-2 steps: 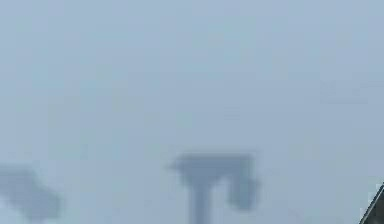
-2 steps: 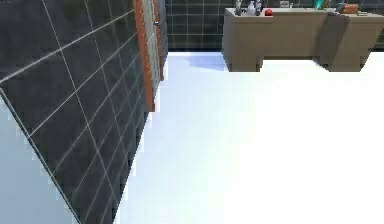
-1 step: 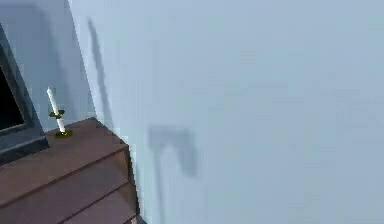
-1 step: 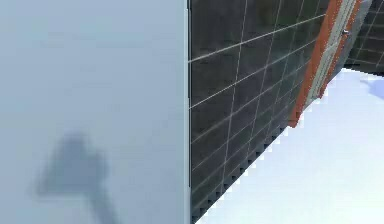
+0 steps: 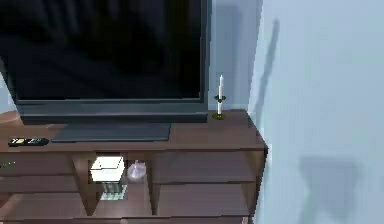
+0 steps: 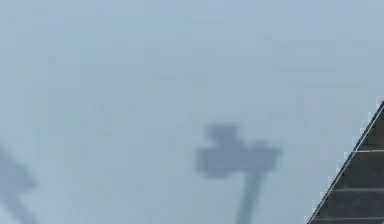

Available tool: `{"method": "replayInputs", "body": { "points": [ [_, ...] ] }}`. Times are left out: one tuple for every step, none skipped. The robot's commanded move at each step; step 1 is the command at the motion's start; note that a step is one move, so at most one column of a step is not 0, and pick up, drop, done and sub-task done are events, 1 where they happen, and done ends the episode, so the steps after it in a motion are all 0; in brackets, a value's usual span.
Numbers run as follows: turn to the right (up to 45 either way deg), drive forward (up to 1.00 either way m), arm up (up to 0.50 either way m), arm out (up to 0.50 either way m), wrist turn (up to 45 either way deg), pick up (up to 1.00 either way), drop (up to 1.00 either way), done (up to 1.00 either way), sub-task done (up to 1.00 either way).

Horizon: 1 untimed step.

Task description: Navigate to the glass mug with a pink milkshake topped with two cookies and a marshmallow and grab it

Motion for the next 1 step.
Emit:
{"method": "replayInputs", "body": {
  "points": [
    [-45.0, 0.0, 0.0, 0.0, 0.0, 0.0, 0.0, 0.0, 0.0]
  ]
}}
